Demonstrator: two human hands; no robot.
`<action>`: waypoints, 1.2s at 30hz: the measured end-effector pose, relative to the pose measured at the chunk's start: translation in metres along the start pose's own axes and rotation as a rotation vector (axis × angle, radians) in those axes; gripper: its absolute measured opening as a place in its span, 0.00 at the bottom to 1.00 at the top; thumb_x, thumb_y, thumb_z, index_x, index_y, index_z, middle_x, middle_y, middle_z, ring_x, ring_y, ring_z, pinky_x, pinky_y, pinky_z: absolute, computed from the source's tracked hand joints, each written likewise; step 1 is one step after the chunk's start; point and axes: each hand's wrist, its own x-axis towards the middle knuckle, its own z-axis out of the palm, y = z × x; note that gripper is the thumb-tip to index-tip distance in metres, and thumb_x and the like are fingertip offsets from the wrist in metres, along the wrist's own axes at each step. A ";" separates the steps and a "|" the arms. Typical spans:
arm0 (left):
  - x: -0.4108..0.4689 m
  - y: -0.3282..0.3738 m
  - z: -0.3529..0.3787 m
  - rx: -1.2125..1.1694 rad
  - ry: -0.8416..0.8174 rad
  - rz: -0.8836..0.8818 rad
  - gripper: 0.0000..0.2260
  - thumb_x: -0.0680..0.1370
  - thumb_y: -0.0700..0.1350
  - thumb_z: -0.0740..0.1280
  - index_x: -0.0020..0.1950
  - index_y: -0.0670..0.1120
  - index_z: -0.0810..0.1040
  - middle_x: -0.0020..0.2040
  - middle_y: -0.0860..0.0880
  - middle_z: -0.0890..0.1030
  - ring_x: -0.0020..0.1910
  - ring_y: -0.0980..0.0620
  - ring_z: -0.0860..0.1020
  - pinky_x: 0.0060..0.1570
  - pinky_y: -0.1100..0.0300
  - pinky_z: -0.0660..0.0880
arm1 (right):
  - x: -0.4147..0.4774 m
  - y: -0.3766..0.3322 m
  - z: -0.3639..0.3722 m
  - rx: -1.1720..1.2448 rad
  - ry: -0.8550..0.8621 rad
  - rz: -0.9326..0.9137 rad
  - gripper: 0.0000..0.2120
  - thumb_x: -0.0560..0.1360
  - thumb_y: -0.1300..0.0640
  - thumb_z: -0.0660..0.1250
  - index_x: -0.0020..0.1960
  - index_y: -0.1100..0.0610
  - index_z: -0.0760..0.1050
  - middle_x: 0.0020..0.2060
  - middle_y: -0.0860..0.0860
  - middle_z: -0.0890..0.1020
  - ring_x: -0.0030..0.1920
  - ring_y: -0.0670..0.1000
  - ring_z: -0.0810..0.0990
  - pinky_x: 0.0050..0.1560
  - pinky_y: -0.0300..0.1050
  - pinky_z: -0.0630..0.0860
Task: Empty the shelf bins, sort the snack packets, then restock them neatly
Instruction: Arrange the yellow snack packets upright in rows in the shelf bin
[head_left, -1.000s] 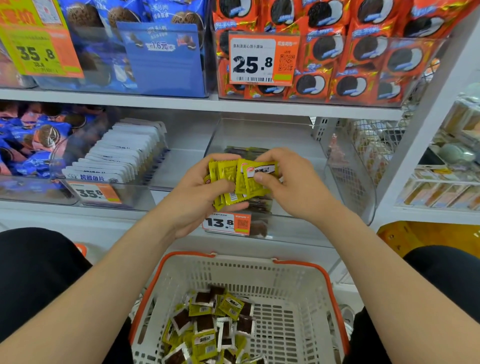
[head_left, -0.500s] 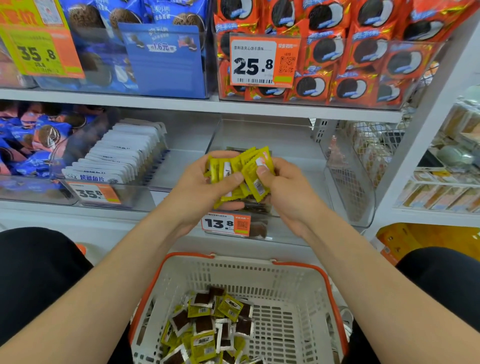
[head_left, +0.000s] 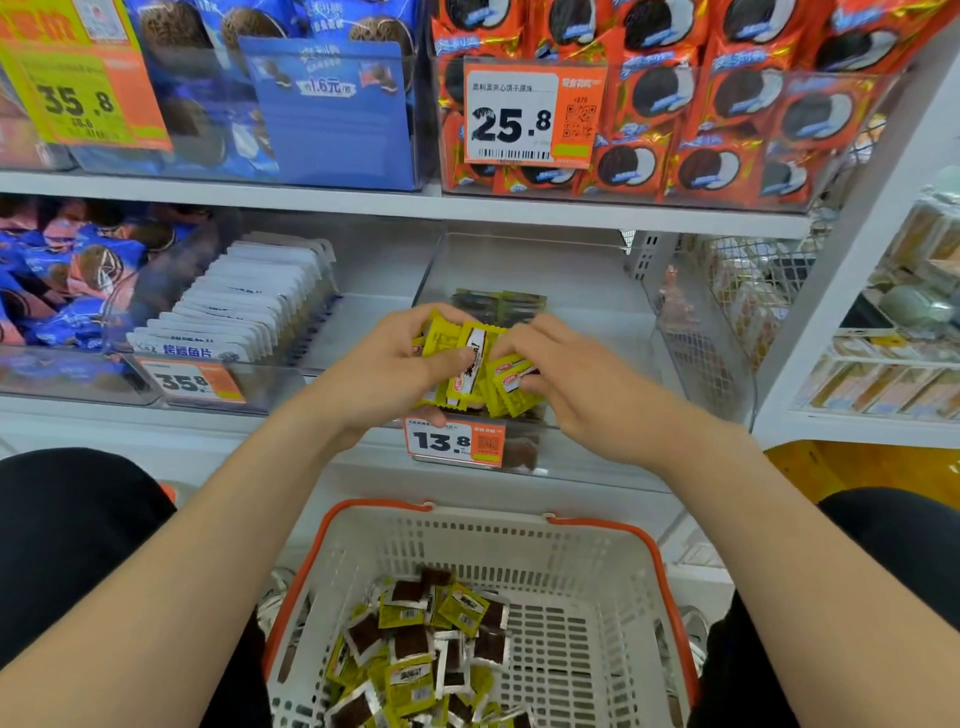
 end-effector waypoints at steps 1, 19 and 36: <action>0.000 0.002 -0.002 0.029 0.003 0.018 0.06 0.84 0.43 0.69 0.61 0.48 0.80 0.50 0.42 0.86 0.45 0.47 0.86 0.42 0.47 0.83 | 0.000 -0.003 0.003 0.004 -0.009 0.027 0.35 0.78 0.73 0.64 0.77 0.45 0.61 0.61 0.53 0.71 0.57 0.55 0.76 0.60 0.55 0.77; 0.002 0.002 0.002 -0.306 0.090 0.083 0.12 0.82 0.42 0.70 0.66 0.43 0.80 0.56 0.39 0.86 0.51 0.43 0.86 0.39 0.55 0.84 | 0.008 -0.020 0.025 1.090 0.292 0.579 0.17 0.85 0.61 0.63 0.73 0.55 0.71 0.63 0.55 0.82 0.60 0.58 0.83 0.54 0.52 0.81; 0.005 0.012 0.028 -0.512 0.149 -0.075 0.08 0.85 0.49 0.65 0.59 0.47 0.81 0.50 0.44 0.85 0.46 0.47 0.81 0.40 0.57 0.79 | 0.013 -0.023 0.011 1.648 0.379 0.578 0.16 0.86 0.63 0.59 0.72 0.60 0.74 0.54 0.57 0.82 0.42 0.52 0.79 0.37 0.43 0.73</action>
